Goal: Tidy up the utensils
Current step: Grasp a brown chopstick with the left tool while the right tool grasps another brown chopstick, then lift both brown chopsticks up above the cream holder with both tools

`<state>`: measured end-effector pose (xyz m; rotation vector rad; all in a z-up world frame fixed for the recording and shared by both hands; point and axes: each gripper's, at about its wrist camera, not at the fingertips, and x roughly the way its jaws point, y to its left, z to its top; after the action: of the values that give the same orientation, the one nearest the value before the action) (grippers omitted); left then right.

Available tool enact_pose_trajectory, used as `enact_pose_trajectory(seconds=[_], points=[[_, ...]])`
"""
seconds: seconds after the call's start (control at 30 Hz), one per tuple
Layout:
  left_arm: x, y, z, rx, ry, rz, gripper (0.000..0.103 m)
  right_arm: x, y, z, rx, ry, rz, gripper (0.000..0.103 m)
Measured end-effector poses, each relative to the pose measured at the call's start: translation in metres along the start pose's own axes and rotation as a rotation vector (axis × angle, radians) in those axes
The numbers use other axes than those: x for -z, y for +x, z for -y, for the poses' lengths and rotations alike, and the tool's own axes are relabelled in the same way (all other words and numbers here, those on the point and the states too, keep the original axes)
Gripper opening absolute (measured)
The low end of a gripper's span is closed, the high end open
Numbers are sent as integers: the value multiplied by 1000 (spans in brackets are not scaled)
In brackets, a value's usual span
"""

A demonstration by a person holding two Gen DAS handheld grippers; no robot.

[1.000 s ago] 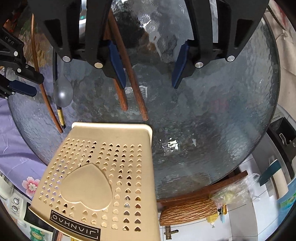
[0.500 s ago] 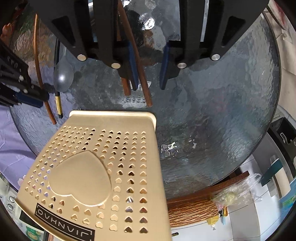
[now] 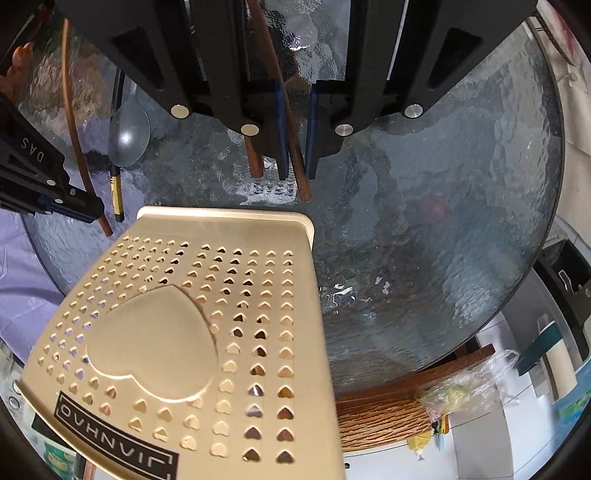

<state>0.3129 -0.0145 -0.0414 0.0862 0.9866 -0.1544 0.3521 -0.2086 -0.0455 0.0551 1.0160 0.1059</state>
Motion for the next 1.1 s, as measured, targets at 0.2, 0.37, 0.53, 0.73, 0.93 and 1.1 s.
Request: enact_pose_trajectory(seconds=[0.2,0.37,0.53,0.73,0.93,1.1], points=[[1,-1,-8,12,-29,22,9,3,-2,9,-27,31,28,7],[0,-9,-15,17,-44,51,9,4,-12,9,-59,46,69,7],[-2,-26,-22,27,-69,93,9,3,-35,12,-113,50,138,7],[-4,-59,-28,22,-79,178,8,6,-73,12,-199,49,221,7],[-5,-96,-31,42,-71,259,8,10,-114,12,-255,22,302,7],[-3,-126,-25,57,-46,317,7,16,-147,13,-310,11,346,7]])
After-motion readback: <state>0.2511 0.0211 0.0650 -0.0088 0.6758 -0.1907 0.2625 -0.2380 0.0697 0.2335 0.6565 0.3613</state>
